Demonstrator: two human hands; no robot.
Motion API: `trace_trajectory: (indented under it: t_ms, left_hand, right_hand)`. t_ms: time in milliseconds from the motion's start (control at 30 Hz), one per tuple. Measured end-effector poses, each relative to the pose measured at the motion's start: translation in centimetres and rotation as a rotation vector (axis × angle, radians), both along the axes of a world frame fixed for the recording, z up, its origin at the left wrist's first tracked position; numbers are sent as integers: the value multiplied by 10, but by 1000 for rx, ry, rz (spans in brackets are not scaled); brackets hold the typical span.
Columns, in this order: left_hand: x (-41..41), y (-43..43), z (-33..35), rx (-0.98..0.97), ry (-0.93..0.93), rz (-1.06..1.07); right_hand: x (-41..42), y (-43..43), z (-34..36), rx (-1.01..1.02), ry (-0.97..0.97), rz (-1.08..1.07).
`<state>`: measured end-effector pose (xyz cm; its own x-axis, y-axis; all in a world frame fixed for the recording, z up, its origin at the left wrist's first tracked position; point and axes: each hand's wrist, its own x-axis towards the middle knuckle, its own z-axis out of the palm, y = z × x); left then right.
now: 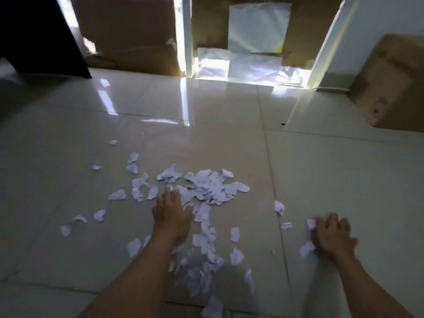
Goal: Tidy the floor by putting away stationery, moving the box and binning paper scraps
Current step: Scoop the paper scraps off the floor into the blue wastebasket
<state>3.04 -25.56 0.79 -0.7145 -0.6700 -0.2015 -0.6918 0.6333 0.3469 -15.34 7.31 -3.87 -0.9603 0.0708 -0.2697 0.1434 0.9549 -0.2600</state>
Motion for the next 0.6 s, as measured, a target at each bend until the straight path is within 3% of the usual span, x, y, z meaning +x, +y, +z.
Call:
trace_trajectory:
  t_ms: [100,233,400,533,600]
  left_hand:
    - [-22,-11,-15,87,34,61]
    - [-57,-16,-33,200,77,-81]
    - [-60,-13,-59,200,106,-171]
    - [-53,-4,-76,244,279,-265]
    - [-54,13,-67,457,465,-98]
  right_hand:
    - [6,-51,-21,83,38,140]
    - [24,-129,-16,-47,86,261]
    - [25,-204,-20,-91,92,545]
    - [37,-237,-31,-65,142,849]
    - [50,-242,-33,-173,151,873]
